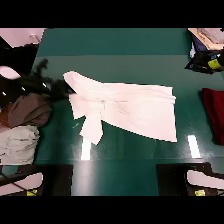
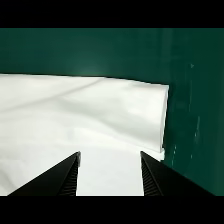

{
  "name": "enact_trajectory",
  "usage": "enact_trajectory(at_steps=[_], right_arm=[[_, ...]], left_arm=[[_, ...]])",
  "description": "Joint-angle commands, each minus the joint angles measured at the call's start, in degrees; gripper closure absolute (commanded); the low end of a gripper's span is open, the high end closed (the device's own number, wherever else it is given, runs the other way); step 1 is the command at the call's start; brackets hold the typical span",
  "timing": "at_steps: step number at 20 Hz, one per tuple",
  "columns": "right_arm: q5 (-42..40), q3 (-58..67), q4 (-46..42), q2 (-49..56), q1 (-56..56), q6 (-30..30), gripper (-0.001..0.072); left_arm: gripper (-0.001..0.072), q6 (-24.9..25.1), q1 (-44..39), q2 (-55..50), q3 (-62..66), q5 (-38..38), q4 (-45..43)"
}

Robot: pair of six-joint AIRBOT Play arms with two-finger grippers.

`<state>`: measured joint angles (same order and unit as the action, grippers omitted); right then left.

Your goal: Fold the shirts.

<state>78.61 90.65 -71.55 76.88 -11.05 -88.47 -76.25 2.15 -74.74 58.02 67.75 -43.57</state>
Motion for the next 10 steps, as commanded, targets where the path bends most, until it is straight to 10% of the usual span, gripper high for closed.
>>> enact_trajectory(at_steps=[1,9,10], right_arm=[[-3.7,-7.3,0.1,-4.5,-0.1,0.0,0.0283],[-5.1,-15.1,0.1,-8.2,-0.1,0.0,0.0283],[-5.2,-15.1,0.1,-8.2,-0.1,0.0,0.0283]], left_arm=[[0.0042,-0.3,-7.2,3.2,-13.4,-7.4,0.7],[0.0044,-0.2,-10.7,3.1,-19.8,-19.5,5.6],[0.0141,-0.2,-10.7,2.8,-19.8,-19.7,6.6]])
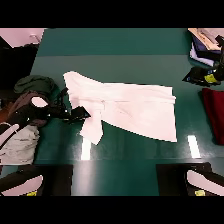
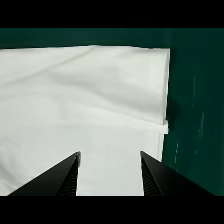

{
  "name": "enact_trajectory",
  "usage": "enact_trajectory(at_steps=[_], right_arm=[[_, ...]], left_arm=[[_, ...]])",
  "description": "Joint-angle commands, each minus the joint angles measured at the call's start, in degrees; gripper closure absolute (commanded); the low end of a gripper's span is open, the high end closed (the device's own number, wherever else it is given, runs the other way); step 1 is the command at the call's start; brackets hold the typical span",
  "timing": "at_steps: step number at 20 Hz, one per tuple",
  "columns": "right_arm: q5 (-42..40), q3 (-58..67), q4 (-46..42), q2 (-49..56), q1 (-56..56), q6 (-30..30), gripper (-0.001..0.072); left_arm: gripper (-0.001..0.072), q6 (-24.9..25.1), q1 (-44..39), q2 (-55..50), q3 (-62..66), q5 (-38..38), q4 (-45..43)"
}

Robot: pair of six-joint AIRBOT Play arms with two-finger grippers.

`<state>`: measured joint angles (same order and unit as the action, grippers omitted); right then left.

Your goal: Fold the shirts.

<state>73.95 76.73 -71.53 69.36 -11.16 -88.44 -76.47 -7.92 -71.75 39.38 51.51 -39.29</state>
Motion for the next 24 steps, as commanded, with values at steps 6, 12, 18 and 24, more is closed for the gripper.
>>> enact_trajectory(at_steps=[6,12,18,24], right_arm=[[-0.6,-1.2,1.5,-0.7,0.0,0.0,0.0283],[-0.4,-1.2,1.5,-0.7,0.0,0.0,0.0282],[0.7,-1.2,1.4,-0.7,0.0,0.0,0.0283],[8.5,-3.6,-2.1,-0.7,-0.2,1.6,0.0282]], left_arm=[[0.0285,0.4,-1.9,-1.2,-1.2,-7.5,5.7],[0.0681,0.4,-1.9,-1.2,-1.2,-10.1,7.2],[0.0678,1.7,-1.8,-0.9,2.9,-4.3,6.0],[0.0677,1.9,-1.6,1.3,19.7,12.9,-7.5]])
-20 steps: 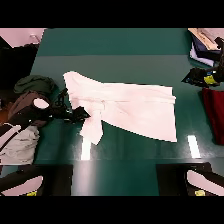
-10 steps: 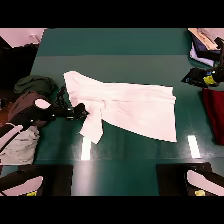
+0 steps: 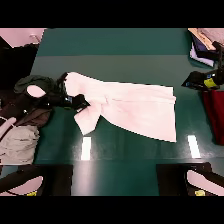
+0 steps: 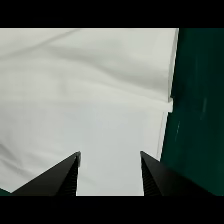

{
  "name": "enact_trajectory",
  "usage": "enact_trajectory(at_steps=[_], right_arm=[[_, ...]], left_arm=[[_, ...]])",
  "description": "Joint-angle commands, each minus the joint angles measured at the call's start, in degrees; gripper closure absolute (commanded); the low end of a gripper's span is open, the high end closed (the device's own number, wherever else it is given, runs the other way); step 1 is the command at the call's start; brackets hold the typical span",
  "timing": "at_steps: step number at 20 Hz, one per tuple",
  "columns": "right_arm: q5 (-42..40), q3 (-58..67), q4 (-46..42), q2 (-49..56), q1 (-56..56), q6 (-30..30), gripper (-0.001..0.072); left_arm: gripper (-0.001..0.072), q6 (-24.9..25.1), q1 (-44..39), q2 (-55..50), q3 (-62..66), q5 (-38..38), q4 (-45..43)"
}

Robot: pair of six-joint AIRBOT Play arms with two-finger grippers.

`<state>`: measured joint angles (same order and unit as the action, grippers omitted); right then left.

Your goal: Fold the shirts.

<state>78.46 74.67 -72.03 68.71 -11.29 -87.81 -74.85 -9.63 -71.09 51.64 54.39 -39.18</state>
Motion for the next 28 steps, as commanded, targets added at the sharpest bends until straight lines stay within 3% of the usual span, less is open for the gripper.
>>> enact_trajectory(at_steps=[1,5,10,13,16,17,19,20,28], right_arm=[[5.2,-4.0,-1.6,0.0,0.0,0.9,0.0282],[5.5,-18.8,-1.5,0.0,0.0,3.3,0.0193],[4.2,-31.9,-0.7,0.0,-4.0,5.0,0.0194],[3.3,-37.4,5.8,0.0,-8.9,8.0,0.0195],[-0.2,-41.7,6.5,0.0,-10.4,8.4,0.0202],[-1.3,-42.7,6.6,0.0,-10.1,8.5,0.0238],[-2.8,-43.3,6.4,0.0,-8.2,9.6,0.0574],[-2.9,-42.6,6.2,0.0,-7.1,10.6,0.0696],[5.6,-25.9,-3.9,-0.4,-11.4,8.7,0.07]], left_arm=[[0.0678,0.3,0.1,0.7,9.5,12.8,-9.9],[0.0677,0.3,0.1,0.7,10.9,15.7,-12.4],[0.0677,0.3,0.1,0.7,10.9,15.6,-12.4],[0.0677,0.2,0.1,0.7,10.9,15.5,-12.4],[0.0677,0.1,0.1,0.7,10.9,15.5,-12.3],[0.0677,0.0,0.1,0.7,10.9,15.5,-12.3],[0.0677,-0.2,0.1,0.7,10.9,15.5,-12.3],[0.0677,-0.1,0.1,0.7,10.9,15.6,-12.3],[0.0677,-1.8,0.2,0.9,11.9,23.2,-25.4]])
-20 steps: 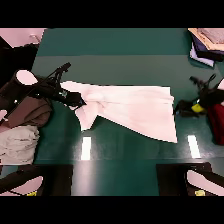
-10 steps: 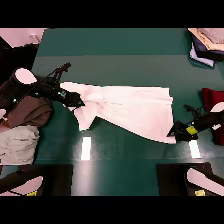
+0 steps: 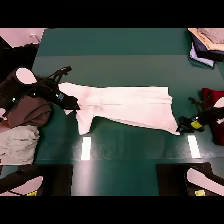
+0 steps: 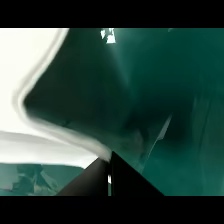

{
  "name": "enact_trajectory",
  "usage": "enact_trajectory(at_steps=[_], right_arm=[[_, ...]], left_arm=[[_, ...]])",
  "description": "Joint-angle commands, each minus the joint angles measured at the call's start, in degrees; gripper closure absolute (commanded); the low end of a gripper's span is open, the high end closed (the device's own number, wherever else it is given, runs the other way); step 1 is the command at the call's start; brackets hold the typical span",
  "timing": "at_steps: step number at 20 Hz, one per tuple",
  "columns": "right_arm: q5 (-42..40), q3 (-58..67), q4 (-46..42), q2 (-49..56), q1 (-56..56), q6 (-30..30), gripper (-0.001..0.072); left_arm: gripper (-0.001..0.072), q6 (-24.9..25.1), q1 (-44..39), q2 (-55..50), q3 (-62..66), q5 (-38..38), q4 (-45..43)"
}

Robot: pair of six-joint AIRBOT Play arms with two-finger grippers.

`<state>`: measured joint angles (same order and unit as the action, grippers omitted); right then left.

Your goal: Fold the shirts.

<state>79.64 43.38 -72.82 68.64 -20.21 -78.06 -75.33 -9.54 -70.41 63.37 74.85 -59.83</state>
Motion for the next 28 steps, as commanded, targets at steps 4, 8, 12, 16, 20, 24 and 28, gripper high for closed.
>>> enact_trajectory(at_steps=[4,8,12,16,20,24,28], right_arm=[[3.1,13.2,5.5,-7.4,-4.8,-0.9,0.07],[-5.4,25.0,16.7,-16.6,-4.1,-0.9,0.07],[-16.9,38.1,19.1,-23.5,-0.3,-1.0,0.07],[-19.8,49.8,18.6,-26.4,1.0,-1.0,0.07],[-14.8,61.5,12.3,-26.1,1.0,-2.5,0.07],[-4.8,73.7,3.1,-20.9,1.0,-7.3,0.0701],[7.0,78.7,0.9,-11.4,1.0,-9.2,0.0702]], left_arm=[[0.0677,-2.5,0.1,4.1,5.9,0.3,-1.0],[0.0677,-3.8,0.1,9.0,24.0,0.3,-0.8],[0.0677,-3.8,0.1,10.7,45.3,0.2,-0.8],[0.0677,-5.2,0.1,10.7,59.7,-1.6,-0.6],[0.0677,-5.7,0.1,14.2,63.2,-7.7,6.1],[0.0678,-2.1,0.0,19.0,63.1,-16.5,9.2],[0.0678,-1.5,0.1,17.6,56.9,-16.9,4.9]])
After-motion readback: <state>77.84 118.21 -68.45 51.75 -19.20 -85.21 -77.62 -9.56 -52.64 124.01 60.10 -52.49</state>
